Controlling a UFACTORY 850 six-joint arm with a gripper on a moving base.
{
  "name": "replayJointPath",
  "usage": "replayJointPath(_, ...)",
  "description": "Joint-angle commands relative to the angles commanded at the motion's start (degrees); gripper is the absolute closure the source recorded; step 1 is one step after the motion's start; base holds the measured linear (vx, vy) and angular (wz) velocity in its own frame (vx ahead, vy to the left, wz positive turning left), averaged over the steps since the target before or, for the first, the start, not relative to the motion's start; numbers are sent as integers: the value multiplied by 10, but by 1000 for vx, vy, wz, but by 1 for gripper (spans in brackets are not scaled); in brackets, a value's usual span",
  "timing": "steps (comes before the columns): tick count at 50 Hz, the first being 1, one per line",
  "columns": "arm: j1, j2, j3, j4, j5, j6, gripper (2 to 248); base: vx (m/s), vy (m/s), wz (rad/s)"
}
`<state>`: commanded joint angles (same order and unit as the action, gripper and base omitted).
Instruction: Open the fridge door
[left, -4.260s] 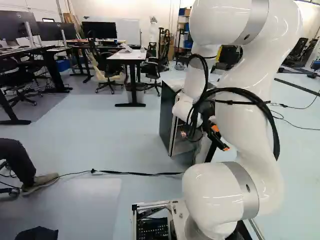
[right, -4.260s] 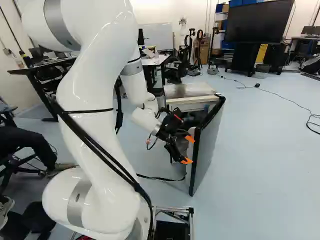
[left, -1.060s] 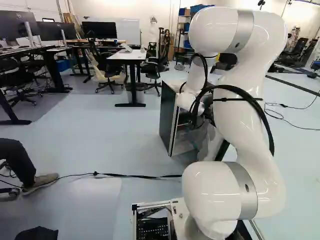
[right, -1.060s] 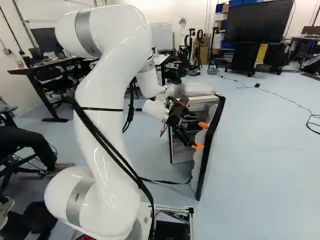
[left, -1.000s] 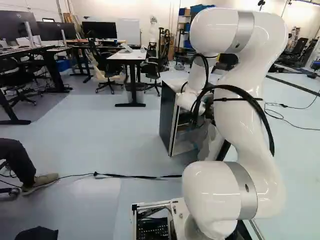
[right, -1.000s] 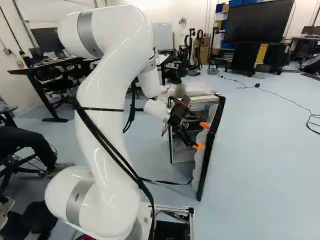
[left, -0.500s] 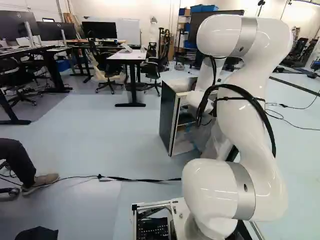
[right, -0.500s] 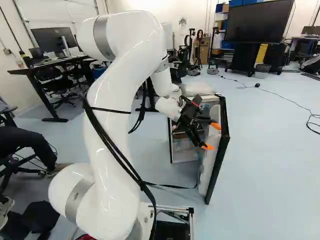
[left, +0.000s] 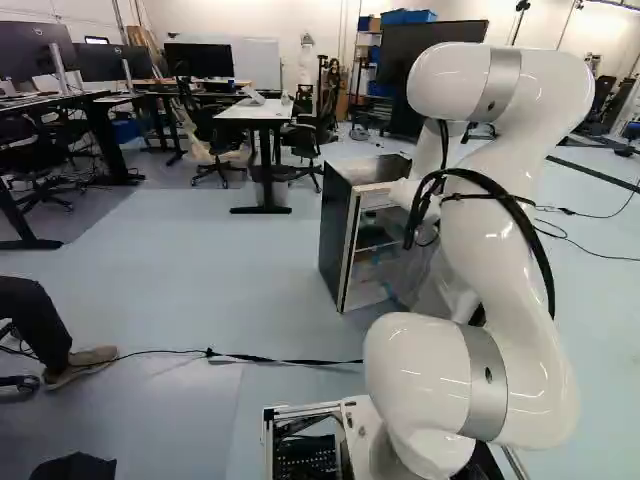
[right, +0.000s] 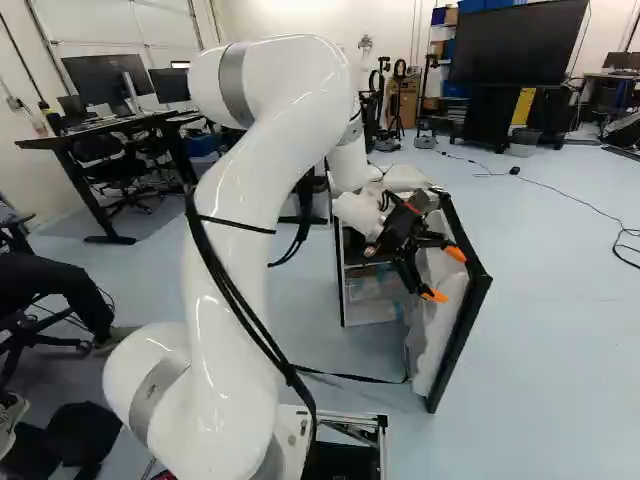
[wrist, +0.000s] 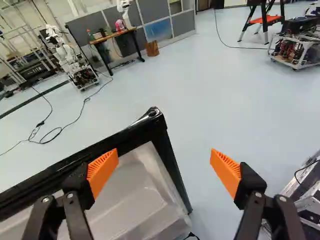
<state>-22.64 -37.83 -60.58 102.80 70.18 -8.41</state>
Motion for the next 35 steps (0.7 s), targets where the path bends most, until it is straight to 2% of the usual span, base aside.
replayJointPath(35, -75, -50, -95, 0, 0, 0, 3, 0, 0, 0)
